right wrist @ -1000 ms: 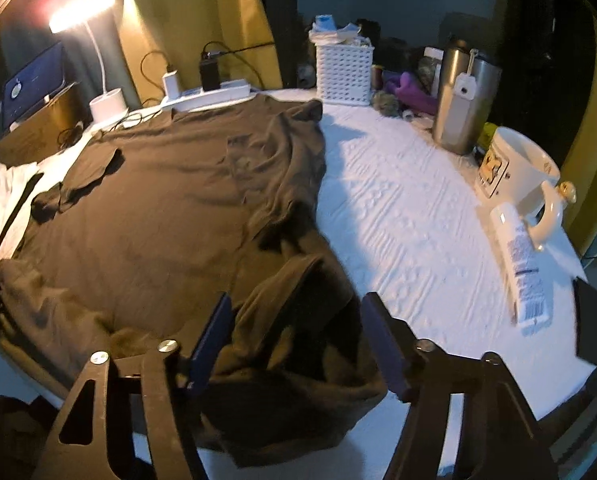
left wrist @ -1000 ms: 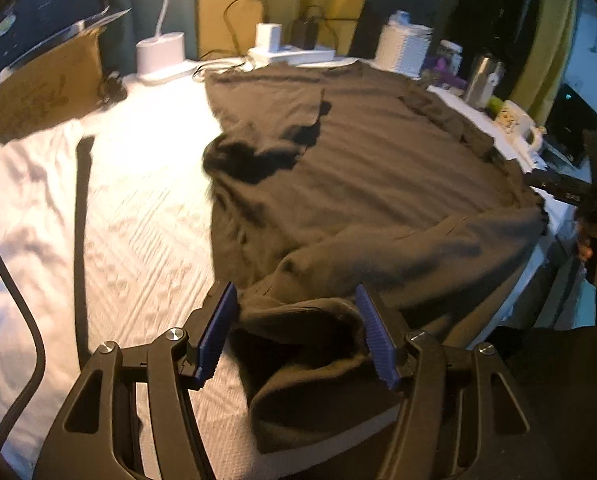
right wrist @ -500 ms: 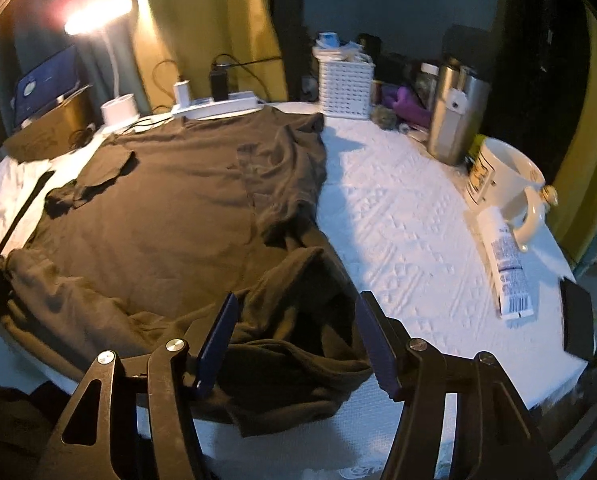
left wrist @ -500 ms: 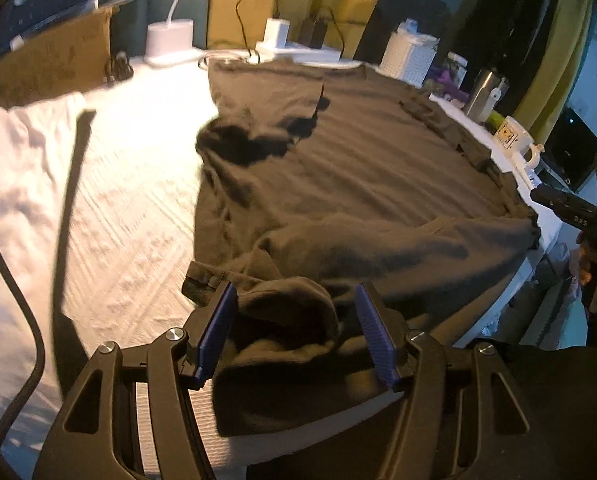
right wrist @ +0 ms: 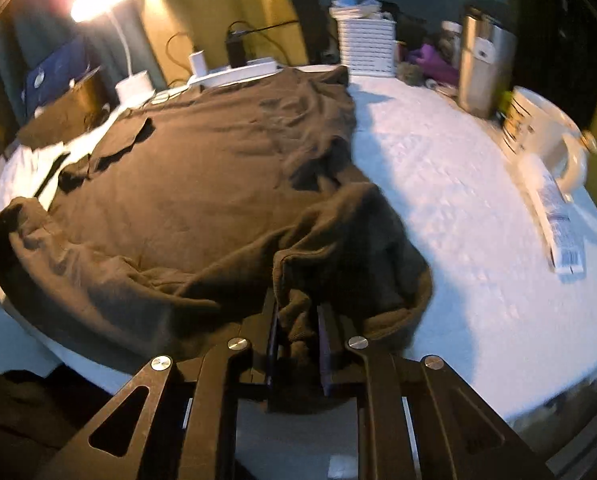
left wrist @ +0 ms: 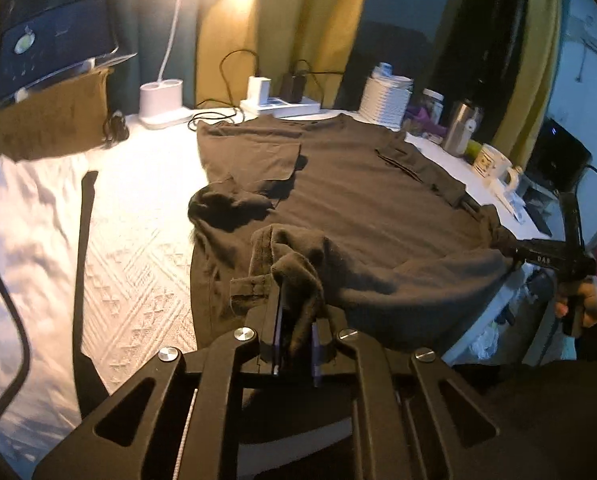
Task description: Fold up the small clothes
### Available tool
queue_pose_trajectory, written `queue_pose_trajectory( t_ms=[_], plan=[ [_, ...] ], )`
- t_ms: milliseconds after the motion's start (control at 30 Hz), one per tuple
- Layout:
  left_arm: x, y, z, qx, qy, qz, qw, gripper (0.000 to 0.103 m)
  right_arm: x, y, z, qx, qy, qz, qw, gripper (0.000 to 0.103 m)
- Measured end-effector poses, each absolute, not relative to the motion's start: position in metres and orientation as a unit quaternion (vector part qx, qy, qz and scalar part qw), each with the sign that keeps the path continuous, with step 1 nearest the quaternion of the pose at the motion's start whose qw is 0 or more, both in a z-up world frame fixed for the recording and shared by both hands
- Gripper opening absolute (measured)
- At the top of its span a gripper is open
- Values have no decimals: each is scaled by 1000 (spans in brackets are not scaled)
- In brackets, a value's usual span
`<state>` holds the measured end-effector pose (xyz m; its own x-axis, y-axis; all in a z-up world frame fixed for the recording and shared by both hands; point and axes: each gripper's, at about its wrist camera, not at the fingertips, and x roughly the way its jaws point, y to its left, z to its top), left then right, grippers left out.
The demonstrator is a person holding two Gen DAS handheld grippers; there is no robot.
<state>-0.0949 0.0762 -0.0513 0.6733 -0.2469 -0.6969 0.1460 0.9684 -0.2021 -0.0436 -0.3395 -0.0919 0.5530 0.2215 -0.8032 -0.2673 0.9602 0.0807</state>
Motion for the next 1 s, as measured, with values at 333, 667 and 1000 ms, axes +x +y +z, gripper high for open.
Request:
queue_pose_trajectory(
  t_ms=[333,667,1000],
  plan=[
    [-102,81,-90,-69,474,-120,869,11,-63,-365,-94,-38,480,107,870,17],
    [-99,94,-74,-99,449,-88,884,54,-50,-366,-60,-41,443,88,891,77],
    [-81,92,-91,-114,464,-79,875,53,-3,-348,-82,-14,443,121,888,63]
  ],
)
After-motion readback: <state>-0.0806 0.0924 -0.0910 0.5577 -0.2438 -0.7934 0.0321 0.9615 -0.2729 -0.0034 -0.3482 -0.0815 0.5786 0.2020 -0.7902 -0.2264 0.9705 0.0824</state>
